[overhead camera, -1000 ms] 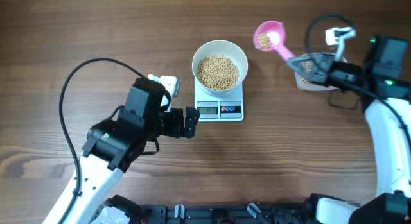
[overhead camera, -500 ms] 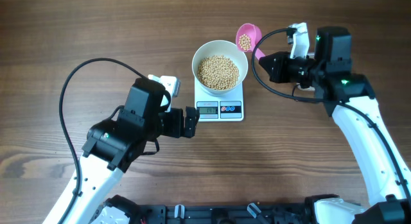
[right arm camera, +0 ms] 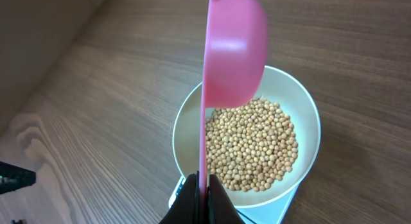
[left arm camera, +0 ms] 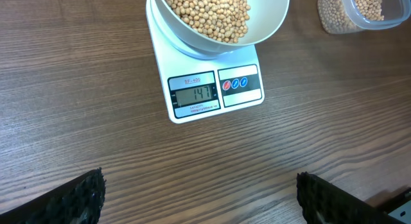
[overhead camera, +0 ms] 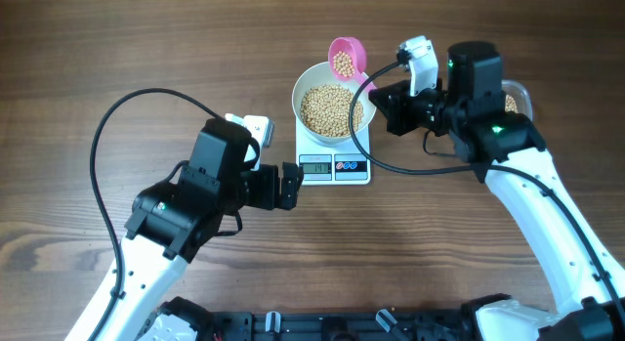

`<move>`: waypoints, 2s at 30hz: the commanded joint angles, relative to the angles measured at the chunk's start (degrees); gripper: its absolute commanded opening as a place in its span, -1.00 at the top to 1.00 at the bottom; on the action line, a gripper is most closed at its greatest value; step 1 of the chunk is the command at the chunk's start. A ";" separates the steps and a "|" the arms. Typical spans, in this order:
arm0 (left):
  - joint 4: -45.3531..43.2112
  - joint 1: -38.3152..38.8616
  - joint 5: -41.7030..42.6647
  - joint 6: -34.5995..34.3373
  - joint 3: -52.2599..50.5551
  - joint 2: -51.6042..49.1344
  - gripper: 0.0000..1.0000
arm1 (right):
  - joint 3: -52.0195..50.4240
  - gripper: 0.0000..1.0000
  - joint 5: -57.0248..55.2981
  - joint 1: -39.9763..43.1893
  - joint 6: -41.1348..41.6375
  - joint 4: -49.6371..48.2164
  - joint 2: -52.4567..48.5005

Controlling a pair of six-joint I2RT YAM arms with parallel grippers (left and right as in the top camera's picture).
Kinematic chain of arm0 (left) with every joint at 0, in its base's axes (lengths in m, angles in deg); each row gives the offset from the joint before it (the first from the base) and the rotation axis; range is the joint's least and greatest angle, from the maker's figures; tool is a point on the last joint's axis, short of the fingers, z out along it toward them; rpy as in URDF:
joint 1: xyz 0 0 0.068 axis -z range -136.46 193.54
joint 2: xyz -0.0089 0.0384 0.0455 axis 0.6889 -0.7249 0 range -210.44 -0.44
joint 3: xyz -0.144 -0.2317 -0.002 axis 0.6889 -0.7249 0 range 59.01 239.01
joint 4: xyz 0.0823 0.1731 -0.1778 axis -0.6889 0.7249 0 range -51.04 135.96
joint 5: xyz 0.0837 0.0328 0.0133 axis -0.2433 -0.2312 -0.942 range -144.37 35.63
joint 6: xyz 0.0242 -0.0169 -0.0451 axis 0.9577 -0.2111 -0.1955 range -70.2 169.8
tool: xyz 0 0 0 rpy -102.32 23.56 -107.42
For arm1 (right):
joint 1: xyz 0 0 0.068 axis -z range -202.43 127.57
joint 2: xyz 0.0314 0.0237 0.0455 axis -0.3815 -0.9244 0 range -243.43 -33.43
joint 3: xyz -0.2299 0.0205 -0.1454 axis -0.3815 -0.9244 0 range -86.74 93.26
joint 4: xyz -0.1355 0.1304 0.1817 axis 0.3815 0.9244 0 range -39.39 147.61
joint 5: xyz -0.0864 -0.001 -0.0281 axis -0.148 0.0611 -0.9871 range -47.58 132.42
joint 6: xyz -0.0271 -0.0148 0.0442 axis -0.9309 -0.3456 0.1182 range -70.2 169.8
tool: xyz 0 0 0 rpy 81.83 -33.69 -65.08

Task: Scoop item into bowl and weigh 150g on scale
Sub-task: 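Tilt the scoop to trickle soybeans into the bowl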

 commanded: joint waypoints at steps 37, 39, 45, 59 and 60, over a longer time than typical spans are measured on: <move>-0.13 0.11 -0.74 -0.28 -0.37 -0.11 -1.00 | -0.20 0.91 -15.32 -4.87 -14.99 3.41 -3.23; -0.13 0.11 -0.74 -0.28 -0.37 -0.11 -1.00 | -0.20 0.91 -15.30 -4.87 -14.86 3.32 -3.23; -0.13 0.11 -0.74 -0.28 -0.37 -0.11 -1.00 | -0.20 0.91 -11.02 -5.95 -8.72 2.08 -3.28; -0.13 0.11 -0.74 -0.28 -0.37 -0.11 -1.00 | -0.20 0.91 -11.06 -5.95 0.28 1.20 -3.28; -0.13 0.11 -0.74 -0.28 -0.37 -0.11 -1.00 | -0.20 0.92 -9.70 -5.95 0.96 1.18 -3.28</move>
